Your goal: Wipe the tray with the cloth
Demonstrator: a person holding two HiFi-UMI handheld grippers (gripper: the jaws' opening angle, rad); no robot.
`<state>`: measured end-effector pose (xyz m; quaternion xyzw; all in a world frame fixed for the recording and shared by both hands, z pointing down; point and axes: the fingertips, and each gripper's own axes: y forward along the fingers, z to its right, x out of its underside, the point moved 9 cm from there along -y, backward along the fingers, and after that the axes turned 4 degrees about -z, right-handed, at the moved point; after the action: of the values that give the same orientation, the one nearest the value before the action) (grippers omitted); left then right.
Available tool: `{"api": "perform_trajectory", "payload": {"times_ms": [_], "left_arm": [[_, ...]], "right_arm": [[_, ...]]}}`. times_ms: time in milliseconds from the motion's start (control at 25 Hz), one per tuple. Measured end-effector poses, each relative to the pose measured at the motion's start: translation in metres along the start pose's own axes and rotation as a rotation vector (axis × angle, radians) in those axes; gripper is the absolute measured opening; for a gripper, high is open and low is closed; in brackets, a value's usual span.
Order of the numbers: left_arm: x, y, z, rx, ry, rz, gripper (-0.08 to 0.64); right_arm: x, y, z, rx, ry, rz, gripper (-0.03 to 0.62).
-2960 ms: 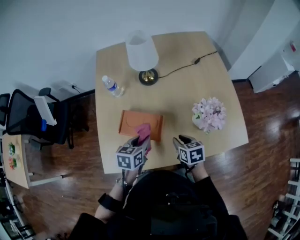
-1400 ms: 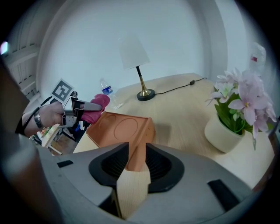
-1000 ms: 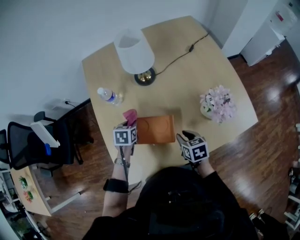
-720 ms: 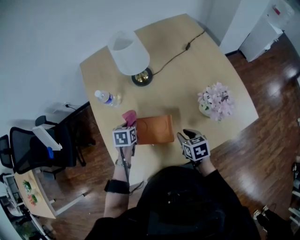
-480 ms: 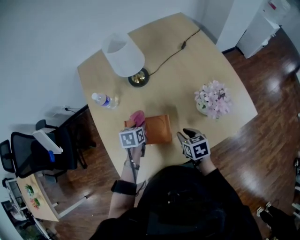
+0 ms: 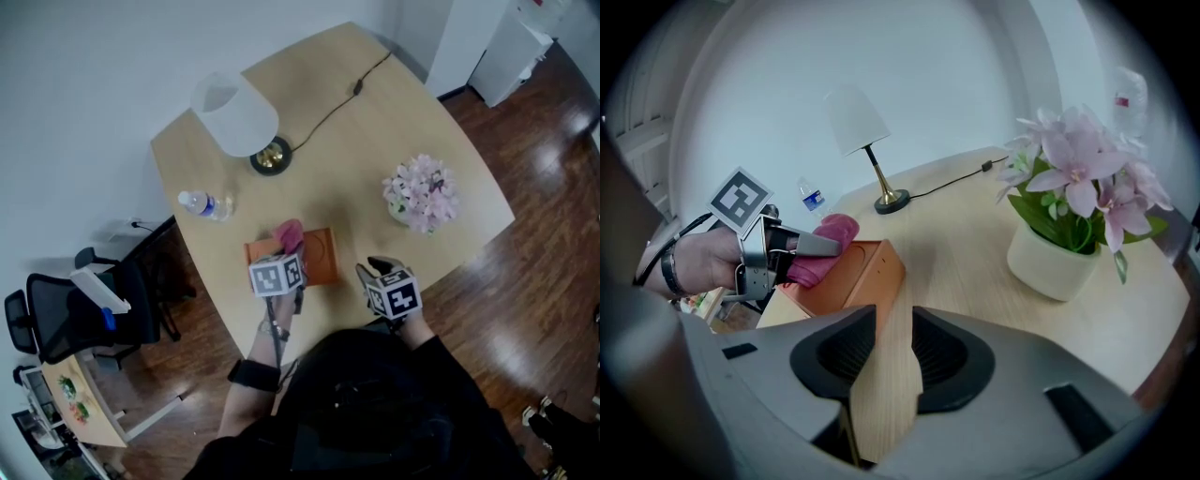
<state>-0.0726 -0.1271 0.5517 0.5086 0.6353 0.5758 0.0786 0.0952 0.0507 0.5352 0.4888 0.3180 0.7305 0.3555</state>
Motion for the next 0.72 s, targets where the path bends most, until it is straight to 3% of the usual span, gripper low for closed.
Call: {"api": "perform_trajectory", "payload": {"times_ms": [120, 240, 560, 720], "left_arm": [[0.001, 0.018, 0.039, 0.068, 0.055, -0.032, 0.091], [0.0, 0.024, 0.06, 0.077, 0.055, -0.026, 0.091], [0.0, 0.025, 0.062, 0.114, -0.014, -0.007, 0.089], [0.003, 0.009, 0.065, 0.147, 0.017, 0.015, 0.089]], "right_arm": [[0.0, -0.001, 0.001, 0.005, 0.006, 0.01, 0.133], [0.0, -0.004, 0.001, 0.013, 0.005, 0.016, 0.133], [0.002, -0.004, 0.0, 0.004, 0.012, 0.02, 0.133], [-0.003, -0.008, -0.004, -0.002, 0.003, 0.03, 0.133]]}}
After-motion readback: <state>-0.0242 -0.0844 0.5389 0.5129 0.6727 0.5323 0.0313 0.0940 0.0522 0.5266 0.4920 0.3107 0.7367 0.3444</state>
